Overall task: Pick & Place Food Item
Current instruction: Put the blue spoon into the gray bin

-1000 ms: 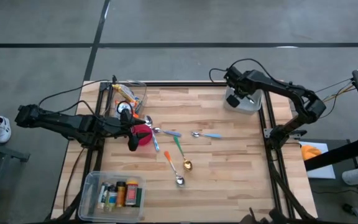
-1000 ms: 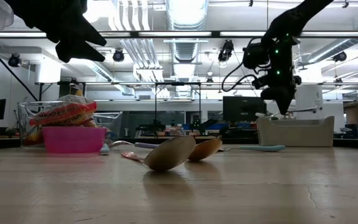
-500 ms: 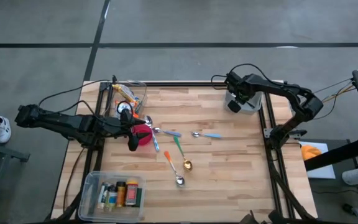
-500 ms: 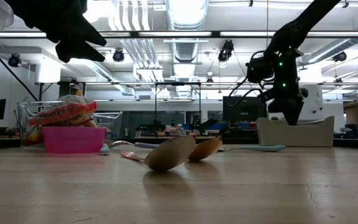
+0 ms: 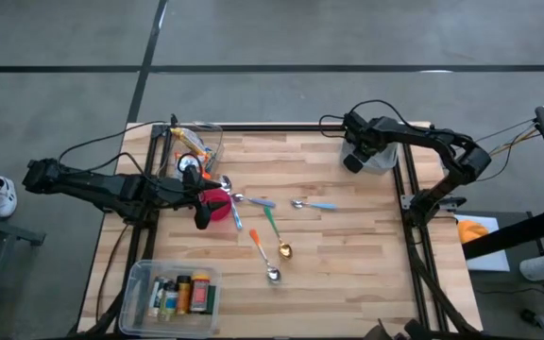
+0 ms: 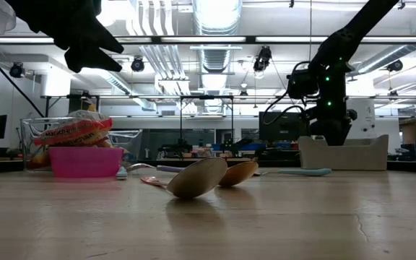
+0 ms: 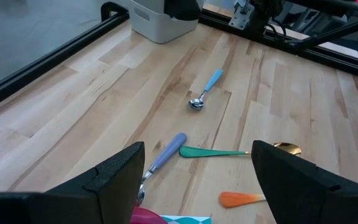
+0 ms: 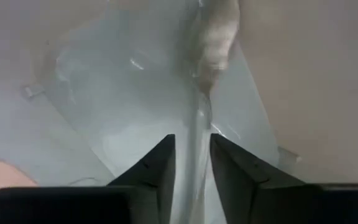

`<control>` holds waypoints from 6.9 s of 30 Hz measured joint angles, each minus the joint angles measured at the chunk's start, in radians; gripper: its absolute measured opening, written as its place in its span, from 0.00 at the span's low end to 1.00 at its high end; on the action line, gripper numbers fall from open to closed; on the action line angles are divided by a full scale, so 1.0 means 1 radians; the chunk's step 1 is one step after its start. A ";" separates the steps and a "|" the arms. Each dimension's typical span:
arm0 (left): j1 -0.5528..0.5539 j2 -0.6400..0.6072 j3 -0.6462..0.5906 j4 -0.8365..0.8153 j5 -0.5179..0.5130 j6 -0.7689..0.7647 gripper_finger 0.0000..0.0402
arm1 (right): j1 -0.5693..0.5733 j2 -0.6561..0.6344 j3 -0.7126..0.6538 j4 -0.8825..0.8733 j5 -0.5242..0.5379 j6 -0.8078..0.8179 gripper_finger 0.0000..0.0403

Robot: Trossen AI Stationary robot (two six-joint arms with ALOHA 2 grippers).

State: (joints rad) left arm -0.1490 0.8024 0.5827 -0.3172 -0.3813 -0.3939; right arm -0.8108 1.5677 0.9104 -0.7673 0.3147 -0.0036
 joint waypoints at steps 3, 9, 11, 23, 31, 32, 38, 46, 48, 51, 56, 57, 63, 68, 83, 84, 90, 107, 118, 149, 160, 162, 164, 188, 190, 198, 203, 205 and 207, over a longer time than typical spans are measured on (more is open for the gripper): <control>0.000 0.000 0.000 0.000 0.000 0.000 0.74 | 0.000 0.000 0.000 0.000 0.001 0.001 0.30; 0.000 0.000 0.000 0.000 0.000 0.000 0.74 | 0.000 -0.002 0.000 0.000 0.001 0.004 0.36; 0.000 0.000 0.000 0.000 0.000 0.000 0.74 | 0.001 -0.009 0.001 -0.002 0.000 0.004 0.37; 0.000 0.000 0.000 0.000 0.000 0.000 0.74 | 0.001 -0.255 0.067 -0.011 -0.127 0.032 0.37; 0.000 0.000 0.000 0.000 0.000 0.000 0.74 | 0.055 -0.410 0.064 0.007 -0.400 0.106 0.37; 0.000 0.000 0.000 0.000 0.000 0.000 0.74 | 0.074 -0.415 0.063 0.011 -0.400 0.105 0.37; 0.000 0.000 0.000 0.000 0.000 0.000 0.74 | 0.183 -0.400 0.035 0.077 -0.402 0.064 0.37; 0.000 0.000 0.000 0.000 0.000 0.000 0.74 | 0.314 -0.298 -0.018 0.202 -0.404 0.068 0.37; 0.000 0.000 0.000 0.000 0.000 0.000 0.74 | 0.339 -0.272 -0.036 0.259 -0.428 0.080 0.37; 0.000 0.000 0.000 0.000 0.000 0.000 0.74 | 0.373 -0.236 -0.070 0.359 -0.488 0.079 0.37; 0.000 0.000 0.000 0.000 0.000 0.000 0.74 | 0.444 -0.171 -0.128 0.478 -0.507 0.072 0.37; 0.000 0.000 0.000 0.000 0.000 0.000 0.74 | 0.460 -0.158 -0.133 0.490 -0.507 0.062 0.37; 0.000 0.000 0.000 -0.002 0.000 0.000 0.74 | 0.537 -0.095 -0.137 0.520 -0.505 0.008 0.37; 0.000 0.000 0.000 -0.002 0.000 0.000 0.74 | 0.571 -0.039 -0.145 0.564 -0.498 0.023 0.37; 0.000 0.000 0.000 -0.003 0.000 0.000 0.74 | 0.588 0.018 -0.281 0.818 -0.419 0.071 0.37; 0.000 0.000 0.000 -0.003 0.000 0.000 0.74 | 0.588 0.019 -0.290 0.837 -0.419 0.080 0.37; 0.000 0.000 0.000 -0.003 0.000 0.000 0.74 | 0.600 0.019 -0.333 0.913 -0.421 0.104 0.37; 0.000 0.000 0.000 -0.003 0.000 0.000 0.74 | 0.636 0.021 -0.390 0.947 -0.322 0.056 0.37; 0.000 0.000 0.000 -0.003 0.000 0.000 0.74 | 0.634 0.021 -0.391 0.941 -0.310 0.056 0.17; 0.000 0.000 0.000 -0.003 0.000 0.000 0.74 | 0.634 0.021 -0.392 0.939 -0.312 0.083 0.08; 0.000 0.000 0.000 -0.003 0.000 0.000 0.74 | 0.634 0.009 -0.375 0.912 -0.313 0.083 0.08; 0.000 0.000 0.000 -0.003 0.000 0.000 0.74 | 0.634 0.005 -0.367 0.901 -0.308 0.083 0.08; 0.000 0.000 0.000 -0.003 0.000 0.000 0.74 | 0.634 -0.005 -0.354 0.886 -0.305 0.083 0.08; 0.000 0.000 0.000 -0.014 0.000 0.000 0.74 | 0.504 -0.462 -0.090 0.118 -0.094 0.080 0.08; 0.000 0.000 0.000 -0.022 0.000 0.000 0.74 | 0.465 -0.488 -0.076 0.055 -0.093 0.079 0.08; 0.000 0.000 0.000 -0.028 0.000 0.000 0.74 | 0.270 -0.503 -0.062 -0.075 -0.073 0.080 0.08; 0.000 0.000 0.000 -0.028 0.000 0.000 0.74 | 0.155 -0.450 -0.063 -0.090 -0.069 0.097 0.08; 0.000 0.000 0.000 -0.028 0.000 0.000 0.74 | 0.118 -0.425 -0.063 -0.089 -0.062 0.080 0.08; 0.000 0.000 0.000 -0.028 0.000 0.000 0.74 | 0.084 -0.396 -0.063 -0.083 -0.046 0.055 0.08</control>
State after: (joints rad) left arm -0.1490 0.8021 0.5831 -0.3451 -0.3813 -0.3939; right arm -0.7270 1.1716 0.8472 -0.8500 0.2690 0.0510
